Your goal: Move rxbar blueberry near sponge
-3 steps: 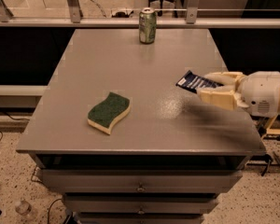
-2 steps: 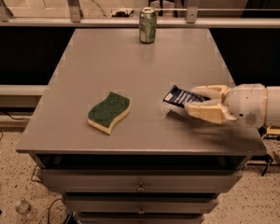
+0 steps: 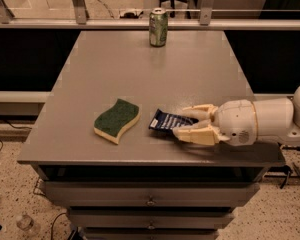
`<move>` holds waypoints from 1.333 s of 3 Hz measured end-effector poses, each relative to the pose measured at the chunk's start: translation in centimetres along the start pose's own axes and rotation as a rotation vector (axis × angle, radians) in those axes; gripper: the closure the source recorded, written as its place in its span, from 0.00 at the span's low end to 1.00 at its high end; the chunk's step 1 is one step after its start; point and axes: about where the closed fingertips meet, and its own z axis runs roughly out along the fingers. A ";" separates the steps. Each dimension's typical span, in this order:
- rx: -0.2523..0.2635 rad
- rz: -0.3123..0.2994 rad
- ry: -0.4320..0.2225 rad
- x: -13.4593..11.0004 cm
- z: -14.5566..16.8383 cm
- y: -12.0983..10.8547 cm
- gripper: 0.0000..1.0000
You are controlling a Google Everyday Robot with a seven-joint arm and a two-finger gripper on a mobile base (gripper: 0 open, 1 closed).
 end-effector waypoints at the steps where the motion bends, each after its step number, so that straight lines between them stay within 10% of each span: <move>1: -0.064 -0.014 -0.015 0.1 1.9 1.1 0.82; 4: -0.076 -0.019 -0.013 -0.1 2.4 1.4 0.13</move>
Offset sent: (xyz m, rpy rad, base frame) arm -0.0067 0.0183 -0.0055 0.0199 0.0019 0.0600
